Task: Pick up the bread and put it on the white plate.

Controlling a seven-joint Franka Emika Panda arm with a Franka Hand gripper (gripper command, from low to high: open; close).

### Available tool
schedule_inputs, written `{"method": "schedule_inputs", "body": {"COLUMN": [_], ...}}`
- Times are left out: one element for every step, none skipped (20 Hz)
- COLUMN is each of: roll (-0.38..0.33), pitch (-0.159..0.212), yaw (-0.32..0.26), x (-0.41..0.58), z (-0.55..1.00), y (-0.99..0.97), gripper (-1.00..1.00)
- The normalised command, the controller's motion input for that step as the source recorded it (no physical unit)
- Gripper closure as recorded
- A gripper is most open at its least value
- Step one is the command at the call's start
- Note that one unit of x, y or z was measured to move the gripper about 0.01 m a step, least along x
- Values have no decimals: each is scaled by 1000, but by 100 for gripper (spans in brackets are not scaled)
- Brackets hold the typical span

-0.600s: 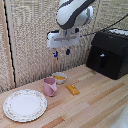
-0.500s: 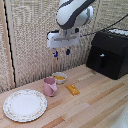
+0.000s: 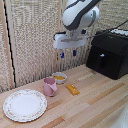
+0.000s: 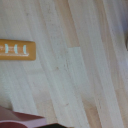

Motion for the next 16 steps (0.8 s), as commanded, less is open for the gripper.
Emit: {"method": "schedule_inputs", "body": {"roll": [30, 0, 0, 0, 0, 0, 0, 0, 0, 0, 0, 0, 0, 0, 0, 0], "pitch": [0, 0, 0, 0, 2, 3, 1, 1, 0, 0, 0, 0, 0, 0, 0, 0], "yaw": [-64, -58, -48, -39, -30, -17, -4, 0, 0, 0, 0, 0, 0, 0, 0, 0], "x": [-274, -329, -414, -426, -409, -371, -323, -286, -263, -249, -209, -186, -154, -111, -80, -51], "z": [-423, -454, -477, -477, -486, -491, -500, -531, -546, -571, -606, -626, -629, -611, -609, -591], "y": [-323, -197, -57, -6, 0, -6, -40, -77, -103, -120, -123, -106, -100, -91, -86, -63], "gripper": [-100, -100, -100, -100, -100, -100, -100, -100, -100, -100, -100, -100, -100, -100, -100, -100]}}
